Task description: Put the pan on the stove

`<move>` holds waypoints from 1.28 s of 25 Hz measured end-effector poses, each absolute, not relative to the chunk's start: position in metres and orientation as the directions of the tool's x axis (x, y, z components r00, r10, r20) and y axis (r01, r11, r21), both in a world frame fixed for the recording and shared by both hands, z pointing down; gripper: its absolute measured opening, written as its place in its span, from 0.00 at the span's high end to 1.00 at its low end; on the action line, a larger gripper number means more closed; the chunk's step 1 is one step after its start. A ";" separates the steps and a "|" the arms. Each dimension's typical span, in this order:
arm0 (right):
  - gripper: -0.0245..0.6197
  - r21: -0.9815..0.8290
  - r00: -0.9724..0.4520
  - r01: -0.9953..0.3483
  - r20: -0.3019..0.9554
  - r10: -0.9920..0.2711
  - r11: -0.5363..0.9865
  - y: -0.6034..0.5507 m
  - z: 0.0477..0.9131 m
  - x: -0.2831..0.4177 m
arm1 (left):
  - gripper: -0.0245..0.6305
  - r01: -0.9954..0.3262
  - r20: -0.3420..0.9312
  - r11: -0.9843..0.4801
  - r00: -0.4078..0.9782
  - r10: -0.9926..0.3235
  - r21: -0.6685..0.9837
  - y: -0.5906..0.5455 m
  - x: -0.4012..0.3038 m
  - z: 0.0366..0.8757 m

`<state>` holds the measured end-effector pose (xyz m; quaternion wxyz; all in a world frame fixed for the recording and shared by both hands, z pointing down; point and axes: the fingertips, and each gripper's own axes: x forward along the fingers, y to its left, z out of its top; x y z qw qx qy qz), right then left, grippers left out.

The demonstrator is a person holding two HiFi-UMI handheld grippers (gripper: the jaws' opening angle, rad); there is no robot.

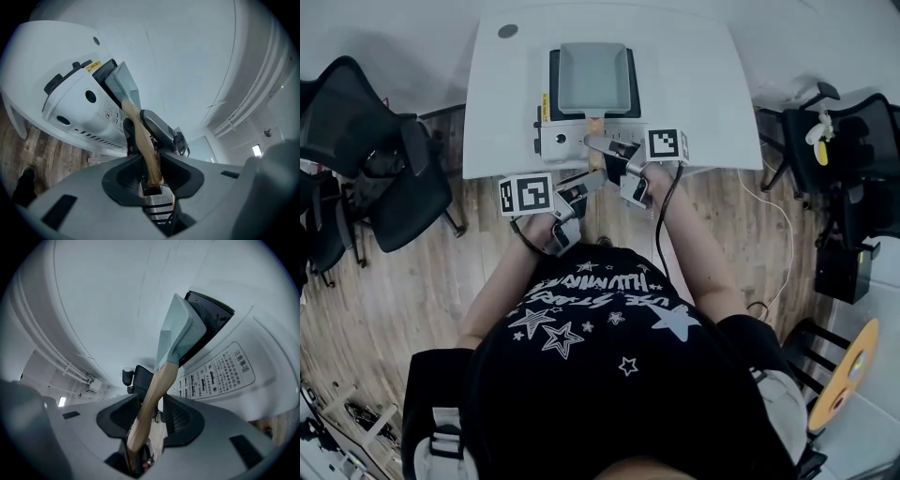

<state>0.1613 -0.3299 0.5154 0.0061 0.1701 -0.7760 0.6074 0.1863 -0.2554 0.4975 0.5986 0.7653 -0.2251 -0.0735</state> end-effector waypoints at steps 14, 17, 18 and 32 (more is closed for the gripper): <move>0.72 -0.945 -0.931 -0.264 0.197 -0.307 0.193 -0.328 0.512 0.162 | 0.78 -0.258 0.147 -0.202 0.885 -0.441 0.945 -0.254 0.190 0.497; 0.69 -0.943 -0.932 -0.262 0.193 -0.308 0.203 -0.327 0.510 0.163 | 0.78 -0.253 0.138 -0.210 0.884 -0.447 0.944 -0.252 0.192 0.495; 0.68 -0.944 -0.931 -0.260 0.189 -0.311 0.202 -0.328 0.510 0.163 | 0.78 -0.249 0.134 -0.210 0.884 -0.449 0.945 -0.252 0.193 0.495; 0.61 -0.949 -0.929 -0.249 0.178 -0.326 0.192 -0.325 0.516 0.169 | 0.64 -0.233 0.115 -0.201 0.875 -0.470 0.952 -0.253 0.186 0.493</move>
